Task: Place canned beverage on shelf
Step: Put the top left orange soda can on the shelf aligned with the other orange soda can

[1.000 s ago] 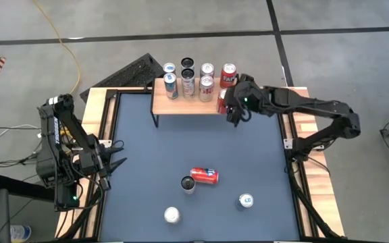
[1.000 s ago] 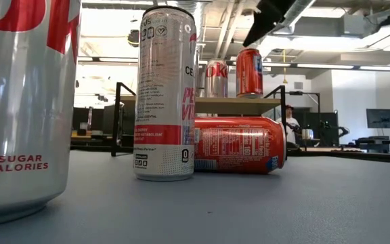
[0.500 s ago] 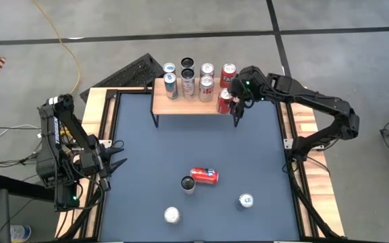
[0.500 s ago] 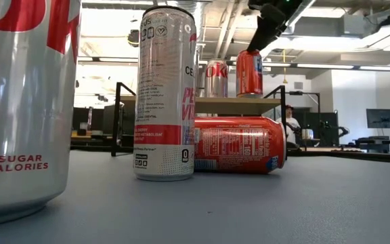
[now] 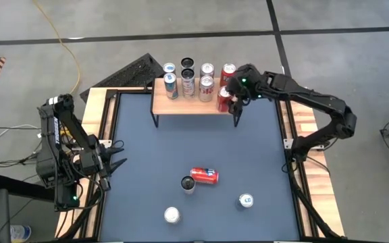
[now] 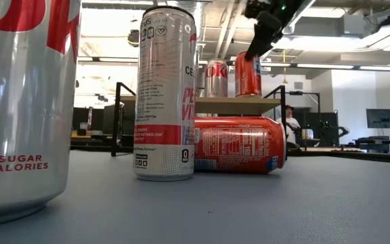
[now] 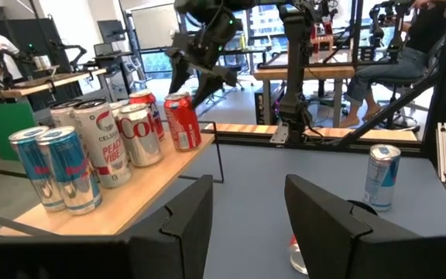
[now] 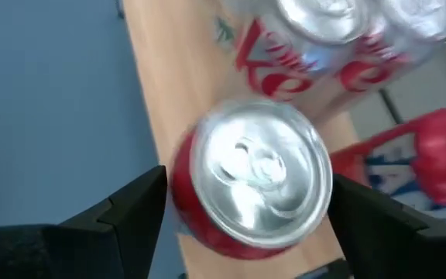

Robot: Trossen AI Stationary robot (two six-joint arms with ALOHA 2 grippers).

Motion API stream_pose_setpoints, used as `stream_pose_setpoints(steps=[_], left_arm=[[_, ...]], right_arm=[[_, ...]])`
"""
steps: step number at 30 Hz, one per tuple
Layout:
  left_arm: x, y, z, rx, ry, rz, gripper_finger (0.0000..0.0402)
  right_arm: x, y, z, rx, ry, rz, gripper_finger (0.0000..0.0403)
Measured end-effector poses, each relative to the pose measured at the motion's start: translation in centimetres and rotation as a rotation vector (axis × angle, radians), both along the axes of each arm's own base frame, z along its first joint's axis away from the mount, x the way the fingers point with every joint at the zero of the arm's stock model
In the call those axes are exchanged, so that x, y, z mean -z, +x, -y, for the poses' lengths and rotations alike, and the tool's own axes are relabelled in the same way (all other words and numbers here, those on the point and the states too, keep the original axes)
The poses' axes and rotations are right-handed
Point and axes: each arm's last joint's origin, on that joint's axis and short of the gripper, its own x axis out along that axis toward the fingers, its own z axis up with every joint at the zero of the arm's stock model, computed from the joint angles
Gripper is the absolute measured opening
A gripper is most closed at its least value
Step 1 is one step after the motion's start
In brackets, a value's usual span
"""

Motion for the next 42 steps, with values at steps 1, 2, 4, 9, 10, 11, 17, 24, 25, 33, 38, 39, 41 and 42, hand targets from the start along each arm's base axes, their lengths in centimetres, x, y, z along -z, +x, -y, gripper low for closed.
stream_pose_setpoints(steps=[1,2,4,9,10,11,17,24,25,33,38,39,41,42], left_arm=[[0.0,0.0,0.0,0.0,-0.001,-0.001,0.0153],[0.0,0.0,0.0,0.001,-0.001,-0.002,0.0153],[0.0,0.0,0.0,0.001,-0.003,-0.005,0.0153],[0.0,0.0,0.0,0.002,-0.004,-0.01,0.0153],[0.0,0.0,0.0,0.003,-0.006,-0.013,0.0153],[0.1,0.0,0.0,0.004,-0.006,-0.016,0.0153],[0.1,0.0,0.0,0.004,-0.005,-0.021,0.0153],[0.1,0.0,0.0,0.006,-0.009,-0.027,0.0153],[0.1,0.0,0.0,0.006,-0.006,-0.028,0.0153],[0.1,0.0,0.0,0.007,0.003,-0.029,0.0153],[0.1,0.0,0.0,0.006,0.005,-0.025,0.0153],[0.1,0.0,0.0,0.006,0.005,-0.024,0.0153],[0.1,0.0,0.0,0.006,0.005,-0.024,0.0153],[0.1,0.0,0.0,0.005,0.005,-0.023,0.0153]], right_arm=[[0.3,0.3,0.1,-0.009,0.014,-0.008,0.0326],[0.7,0.6,0.2,-0.013,0.025,-0.019,0.0326],[1.4,1.3,0.5,-0.01,0.031,-0.043,0.0326],[2.1,2.1,0.3,0.008,0.018,-0.069,0.0326],[2.1,2.1,0.2,0.016,0.017,-0.067,0.0326],[2.0,2.2,0.1,0.021,0.018,-0.059,0.0326],[1.3,1.1,-0.4,0.166,0.083,-0.002,0.0317],[1.2,0.8,-1.4,0.374,0.123,0.049,0.0309],[1.2,0.8,-1.5,0.402,0.11,0.051,0.0309],[1.0,1.1,-2.6,0.558,0.046,0.113,0.0309],[1.4,1.6,-3.0,0.621,0.033,0.136,0.0308],[1.5,1.6,-3.0,0.636,0.022,0.13,0.0308],[2.0,2.2,-2.9,0.666,-0.005,0.132,0.0308],[2.2,2.4,-2.9,0.676,-0.009,0.135,0.0308]])
